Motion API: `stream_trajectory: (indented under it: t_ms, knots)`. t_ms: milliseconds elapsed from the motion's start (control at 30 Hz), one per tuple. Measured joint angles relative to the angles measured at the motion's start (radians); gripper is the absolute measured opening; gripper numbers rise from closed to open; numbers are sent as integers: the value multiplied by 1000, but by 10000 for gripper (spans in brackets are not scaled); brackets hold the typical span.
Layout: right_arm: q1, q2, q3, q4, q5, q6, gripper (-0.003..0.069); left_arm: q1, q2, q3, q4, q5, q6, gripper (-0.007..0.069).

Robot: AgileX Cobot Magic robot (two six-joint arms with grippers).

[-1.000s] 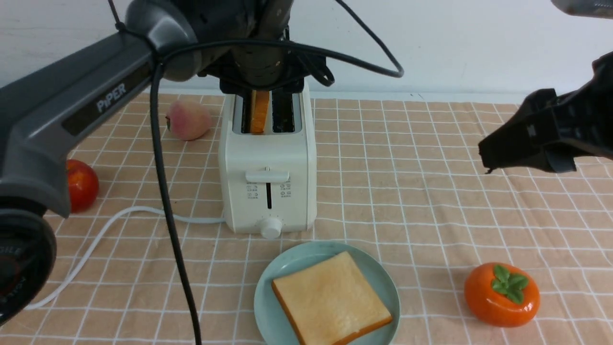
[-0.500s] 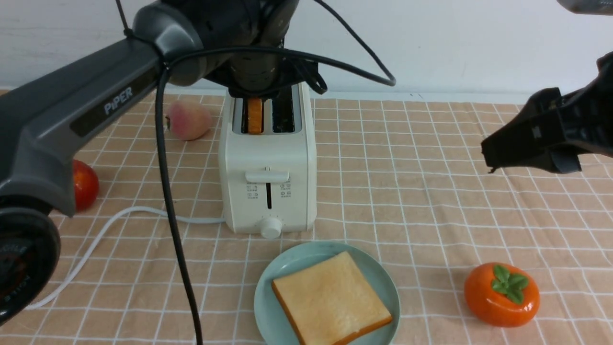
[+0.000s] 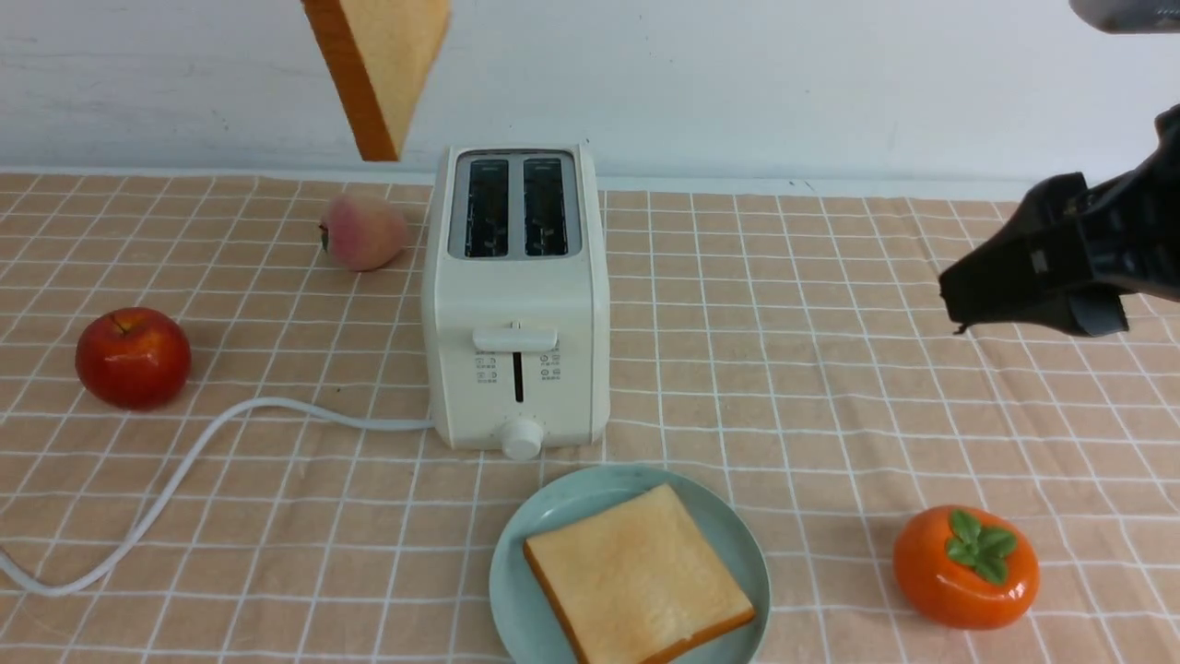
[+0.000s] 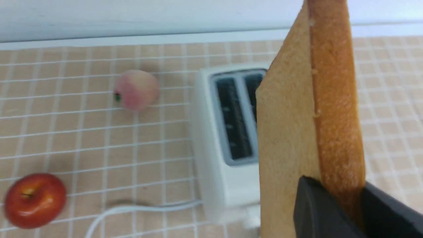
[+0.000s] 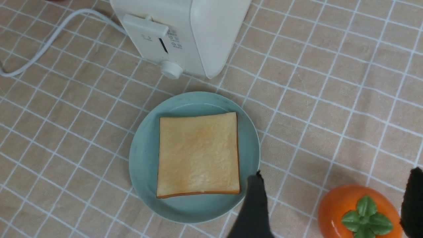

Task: Take toasted bread from bread machine on light coffee tablecloth place on plate.
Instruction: 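Place the slice of bread on the plate with the left gripper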

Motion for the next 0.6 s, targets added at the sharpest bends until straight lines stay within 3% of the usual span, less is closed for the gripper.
stream_trajectory:
  t_ms: [67, 100, 200, 233, 267, 367, 467, 600]
  knots:
    - [0, 0, 0, -2, 0, 0, 549, 0, -74, 122, -161, -40, 89, 78]
    - [0, 0, 0, -4, 0, 0, 549, 0, -85, 151, -176, -45, 105, 78]
    - [0, 0, 0, -4, 0, 0, 549, 0, -138, 441, -449, -203, 242, 78]
    - [0, 0, 0, -4, 0, 0, 549, 0, -138, 459, -483, -215, 251, 78]
    - [0, 0, 0, -4, 0, 0, 549, 0, -132, 624, -625, -330, 336, 78]
    - [0, 0, 0, -4, 0, 0, 549, 0, -88, 842, -873, -497, 501, 78]
    - [0, 0, 0, -4, 0, 0, 549, 0, -27, 989, -1045, -625, 647, 78]
    - [0, 0, 0, -4, 0, 0, 549, 0, 72, 1088, -1235, -725, 755, 78]
